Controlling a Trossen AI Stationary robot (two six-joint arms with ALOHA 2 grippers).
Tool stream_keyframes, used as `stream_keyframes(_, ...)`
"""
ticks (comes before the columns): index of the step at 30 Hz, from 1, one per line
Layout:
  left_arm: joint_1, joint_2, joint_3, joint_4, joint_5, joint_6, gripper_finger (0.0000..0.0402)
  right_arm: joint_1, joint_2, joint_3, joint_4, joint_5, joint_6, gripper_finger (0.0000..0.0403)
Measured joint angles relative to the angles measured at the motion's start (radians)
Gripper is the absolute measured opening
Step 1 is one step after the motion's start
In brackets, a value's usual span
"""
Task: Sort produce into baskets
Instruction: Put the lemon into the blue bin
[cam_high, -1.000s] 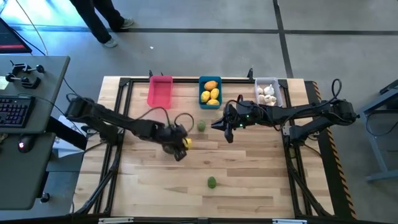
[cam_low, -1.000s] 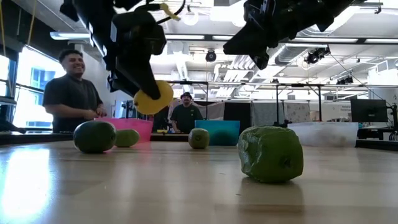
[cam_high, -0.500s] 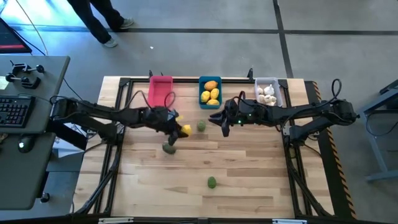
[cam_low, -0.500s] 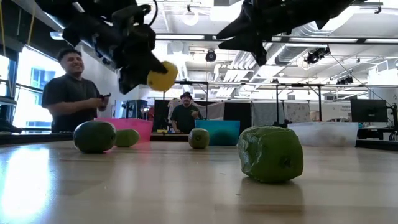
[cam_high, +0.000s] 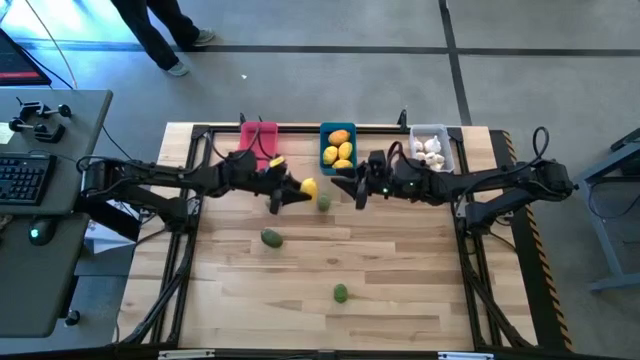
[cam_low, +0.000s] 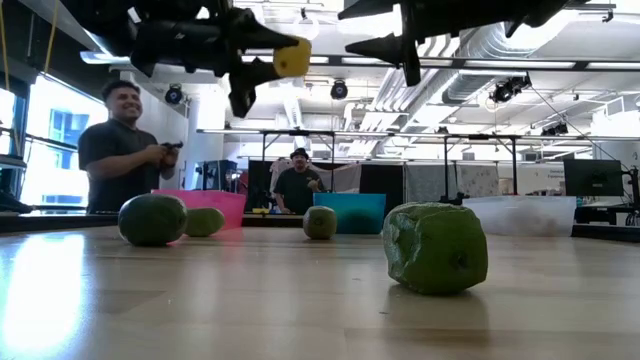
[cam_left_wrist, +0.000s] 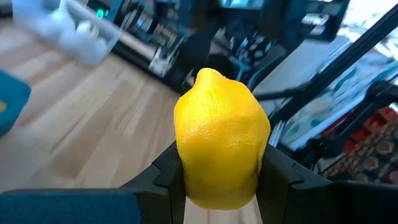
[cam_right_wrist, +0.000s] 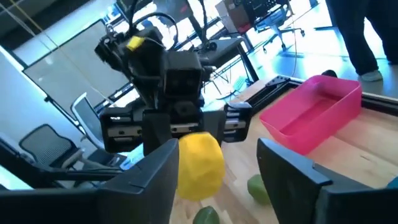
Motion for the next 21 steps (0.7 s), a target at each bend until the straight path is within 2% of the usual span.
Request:
stream_keyframes(7,0.024,0.0,0.0,0.105,0.042,-0.047,0.0115,0.0,0.0,0.0,0.008,0.0,0.071,0.0221)
stream_keyframes(12,0.034,0.001,0.0,0.112,0.044,-0.057,0.0115,0.0,0.0,0.0,0.024,0.005,0.085,0.0221)
stream_keyframes(16,0.033,0.002,0.0,0.112,0.051,-0.08,0.0115,-0.012,0.0,0.0,0.016,0.069,0.17,0.0221)
stream_keyframes(21,0.04,0.002,0.0,0.105,0.023,-0.083,0.0115,-0.027,0.0,0.0,0.014,0.075,0.149,0.0221)
